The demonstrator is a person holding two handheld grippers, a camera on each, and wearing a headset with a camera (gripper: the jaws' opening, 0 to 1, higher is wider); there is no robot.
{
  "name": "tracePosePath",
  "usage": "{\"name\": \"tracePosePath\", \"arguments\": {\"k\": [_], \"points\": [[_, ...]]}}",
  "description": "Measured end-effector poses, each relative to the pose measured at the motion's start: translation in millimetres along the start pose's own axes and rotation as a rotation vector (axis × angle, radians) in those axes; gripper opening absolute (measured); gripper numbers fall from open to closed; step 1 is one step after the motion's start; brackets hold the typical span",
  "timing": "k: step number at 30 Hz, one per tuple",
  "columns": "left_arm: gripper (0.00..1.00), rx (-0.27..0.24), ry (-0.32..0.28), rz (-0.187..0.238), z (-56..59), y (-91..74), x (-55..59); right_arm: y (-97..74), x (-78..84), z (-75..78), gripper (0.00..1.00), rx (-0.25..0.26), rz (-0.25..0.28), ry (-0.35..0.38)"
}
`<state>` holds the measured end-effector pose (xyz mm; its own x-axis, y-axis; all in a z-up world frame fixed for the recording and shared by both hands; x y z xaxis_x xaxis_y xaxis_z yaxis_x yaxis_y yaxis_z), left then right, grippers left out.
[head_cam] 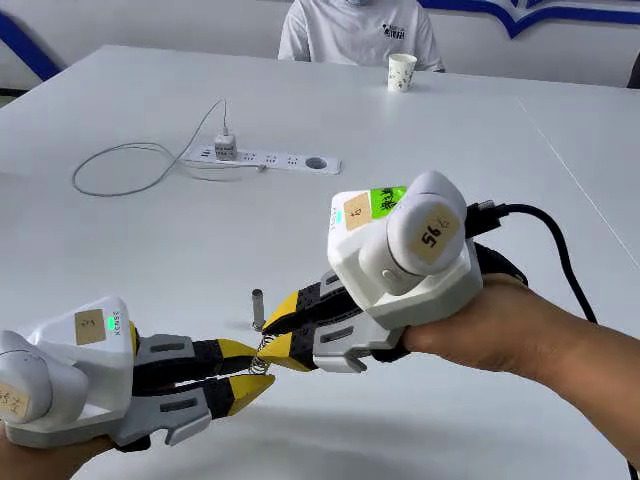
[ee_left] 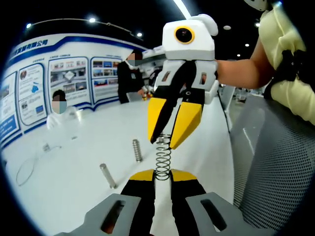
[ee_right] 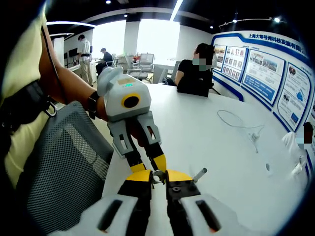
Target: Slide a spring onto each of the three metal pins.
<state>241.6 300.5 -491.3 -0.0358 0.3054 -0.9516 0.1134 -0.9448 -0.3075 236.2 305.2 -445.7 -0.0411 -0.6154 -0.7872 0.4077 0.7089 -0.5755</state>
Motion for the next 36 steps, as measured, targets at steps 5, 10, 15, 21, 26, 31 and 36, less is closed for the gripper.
{"name": "tracePosePath", "arguments": {"k": [5,10,15,21,26,31,36], "points": [[0.11,0.003,-0.006,0.008,1.0,1.2,-1.5,1.7,-4.3,-1.1,0.12,0.002,0.016,0.002],[0.1,0.006,-0.032,0.035,1.5,2.0,-3.9,3.2,-5.3,-0.4,0.12,0.009,0.024,0.004],[0.1,0.005,-0.054,0.045,1.9,3.4,-3.7,3.6,-5.4,1.7,0.16,0.017,0.03,0.016],[0.1,-0.005,-0.061,0.058,1.7,2.2,-6.9,2.9,-0.2,4.8,0.16,0.027,0.029,0.039],[0.1,-0.008,-0.062,0.062,1.4,2.4,-8.9,3.0,-0.5,4.3,0.15,0.023,0.036,0.06],[0.1,-0.005,-0.062,0.067,1.9,4.0,-11.1,3.2,-2.4,5.0,0.13,0.024,0.046,0.068],[0.1,-0.008,-0.06,0.068,1.0,4.0,-11.5,2.8,-3.1,4.8,0.12,0.024,0.05,0.073]]}}
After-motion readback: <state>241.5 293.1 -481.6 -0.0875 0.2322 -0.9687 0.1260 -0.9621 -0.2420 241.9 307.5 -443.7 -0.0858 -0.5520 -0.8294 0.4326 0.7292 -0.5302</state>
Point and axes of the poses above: the centre of the closed fingertips' face, and the gripper's own axes: y roughly forward along the fingers, z roughly to its right, x roughly out of its underside, the point moved 1 cm from there along -y, roughly backward along the fingers, and after that the axes turned 10 degrees about x, right-handed, at the moved point
